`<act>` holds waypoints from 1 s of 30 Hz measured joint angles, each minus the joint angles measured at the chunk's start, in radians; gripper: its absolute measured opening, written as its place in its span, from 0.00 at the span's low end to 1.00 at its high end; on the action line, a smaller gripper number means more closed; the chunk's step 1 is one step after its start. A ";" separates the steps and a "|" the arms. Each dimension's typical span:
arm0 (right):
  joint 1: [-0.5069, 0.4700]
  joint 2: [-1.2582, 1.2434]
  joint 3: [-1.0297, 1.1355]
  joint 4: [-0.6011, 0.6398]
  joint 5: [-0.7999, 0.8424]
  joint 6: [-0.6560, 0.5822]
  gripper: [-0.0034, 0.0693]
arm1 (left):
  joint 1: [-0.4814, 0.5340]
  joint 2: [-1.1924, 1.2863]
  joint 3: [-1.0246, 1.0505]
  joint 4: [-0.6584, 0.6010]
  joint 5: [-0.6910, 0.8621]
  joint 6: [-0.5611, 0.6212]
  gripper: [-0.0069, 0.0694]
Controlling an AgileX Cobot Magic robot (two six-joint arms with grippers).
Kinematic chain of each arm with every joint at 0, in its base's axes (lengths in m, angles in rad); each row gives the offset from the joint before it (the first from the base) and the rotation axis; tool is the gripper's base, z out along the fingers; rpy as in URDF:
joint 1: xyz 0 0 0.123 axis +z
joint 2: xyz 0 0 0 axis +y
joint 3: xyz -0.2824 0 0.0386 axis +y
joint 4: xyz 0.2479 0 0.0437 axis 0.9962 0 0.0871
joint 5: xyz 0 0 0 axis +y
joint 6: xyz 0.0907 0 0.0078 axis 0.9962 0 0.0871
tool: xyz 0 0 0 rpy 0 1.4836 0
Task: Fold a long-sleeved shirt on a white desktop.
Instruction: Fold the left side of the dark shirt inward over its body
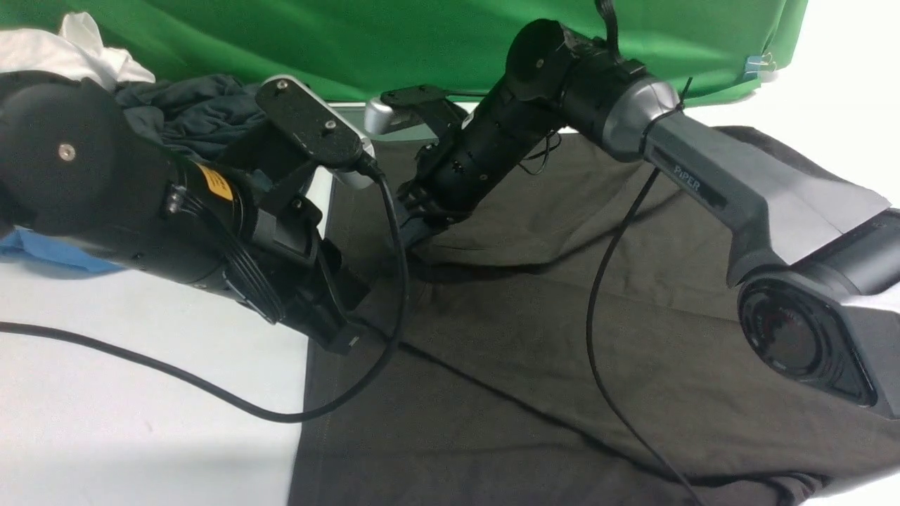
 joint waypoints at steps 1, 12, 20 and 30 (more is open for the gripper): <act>0.005 0.000 0.000 0.001 0.001 0.033 0.46 | 0.000 0.000 0.000 0.000 0.002 0.000 0.11; 0.006 -0.167 0.002 -0.154 0.003 0.114 0.36 | 0.000 0.000 0.000 0.014 0.016 0.000 0.11; -0.057 -0.145 0.013 -0.593 -0.017 0.308 0.20 | 0.000 0.000 0.000 0.015 0.016 0.000 0.11; -0.055 0.008 0.025 -0.542 -0.073 0.305 0.09 | 0.000 0.000 0.000 0.015 0.002 0.000 0.11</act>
